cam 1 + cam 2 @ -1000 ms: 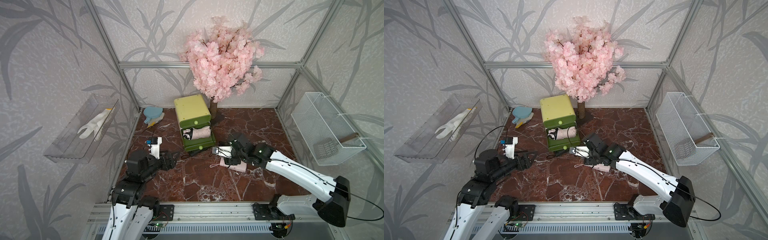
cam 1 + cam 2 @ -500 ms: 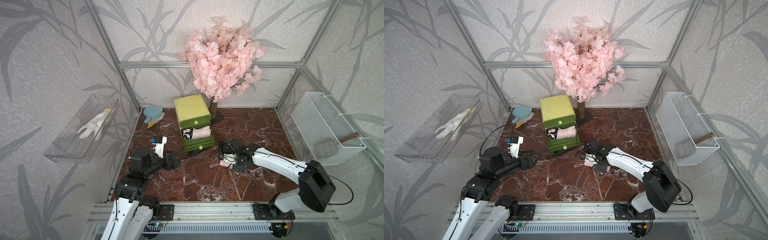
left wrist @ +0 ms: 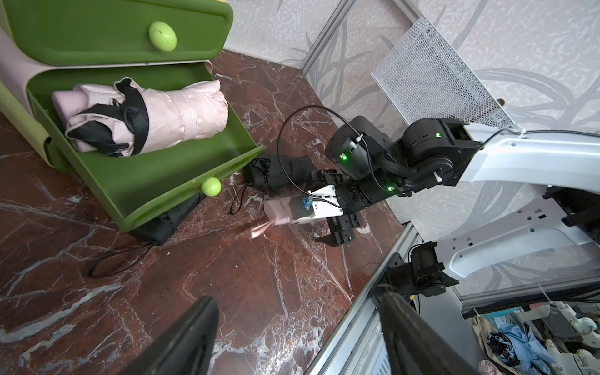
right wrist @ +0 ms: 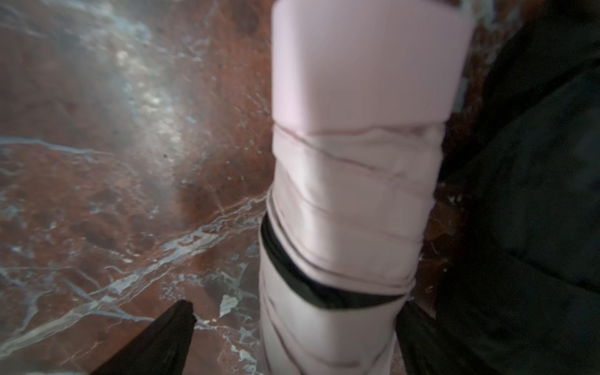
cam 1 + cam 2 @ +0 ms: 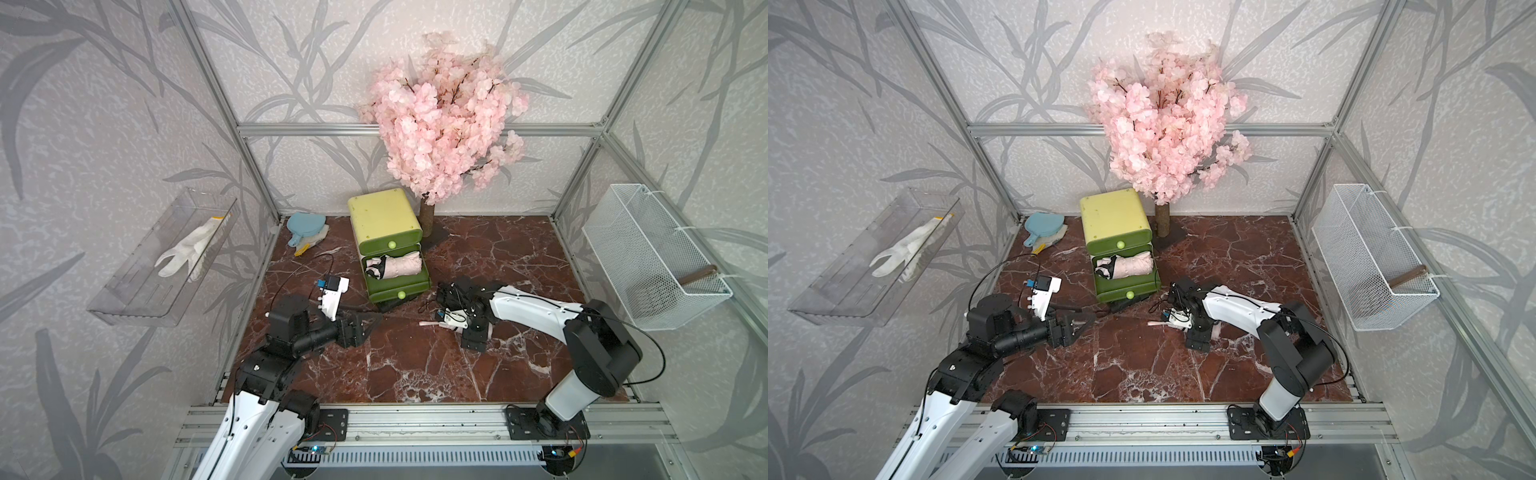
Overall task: Place the umbrella in the drawer by color
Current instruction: Pick up the umbrella from the center of the board, then place the umbrella in the drawer.
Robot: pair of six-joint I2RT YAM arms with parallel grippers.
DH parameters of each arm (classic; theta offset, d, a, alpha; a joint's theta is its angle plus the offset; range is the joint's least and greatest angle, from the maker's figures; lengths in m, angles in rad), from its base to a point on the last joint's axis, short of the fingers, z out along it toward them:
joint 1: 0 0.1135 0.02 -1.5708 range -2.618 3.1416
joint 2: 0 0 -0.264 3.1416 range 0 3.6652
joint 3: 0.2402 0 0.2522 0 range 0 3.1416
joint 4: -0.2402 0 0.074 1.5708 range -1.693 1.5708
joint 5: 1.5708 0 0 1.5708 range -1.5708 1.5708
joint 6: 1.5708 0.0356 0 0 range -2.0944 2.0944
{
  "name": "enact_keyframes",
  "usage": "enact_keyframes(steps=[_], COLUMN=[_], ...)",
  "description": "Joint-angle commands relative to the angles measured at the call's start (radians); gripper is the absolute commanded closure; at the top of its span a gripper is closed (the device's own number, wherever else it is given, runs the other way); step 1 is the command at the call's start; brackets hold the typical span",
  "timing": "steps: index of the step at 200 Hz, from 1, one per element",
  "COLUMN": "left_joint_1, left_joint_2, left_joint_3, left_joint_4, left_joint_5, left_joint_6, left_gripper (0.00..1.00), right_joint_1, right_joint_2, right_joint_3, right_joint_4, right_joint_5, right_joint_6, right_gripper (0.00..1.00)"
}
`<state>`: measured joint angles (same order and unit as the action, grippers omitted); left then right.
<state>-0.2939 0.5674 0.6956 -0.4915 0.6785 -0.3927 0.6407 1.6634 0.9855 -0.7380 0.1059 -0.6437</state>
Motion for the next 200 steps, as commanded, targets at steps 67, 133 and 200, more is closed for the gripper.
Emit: enact_keyframes(steps=[67,133,200], left_joint_1=[-0.008,-0.01,-0.01], left_joint_2=[-0.005,-0.018,-0.037], left_joint_3=[0.019,0.021,0.023], left_joint_4=[-0.033,-0.043,-0.064], left_joint_5=[-0.076,-0.104,-0.168], left_joint_6=[0.029,0.029,0.032], left_gripper=[0.18,0.18,0.18], right_joint_1=[-0.026,-0.019,0.05], right_joint_2=[-0.037,-0.228,-0.242], right_joint_3=[-0.007,0.011,0.256], right_joint_4=[0.046,0.066,0.212], right_joint_5=[-0.015,-0.13,-0.172], right_joint_6=[-0.047,-0.06,-0.258], right_gripper=[0.33,0.64,0.64])
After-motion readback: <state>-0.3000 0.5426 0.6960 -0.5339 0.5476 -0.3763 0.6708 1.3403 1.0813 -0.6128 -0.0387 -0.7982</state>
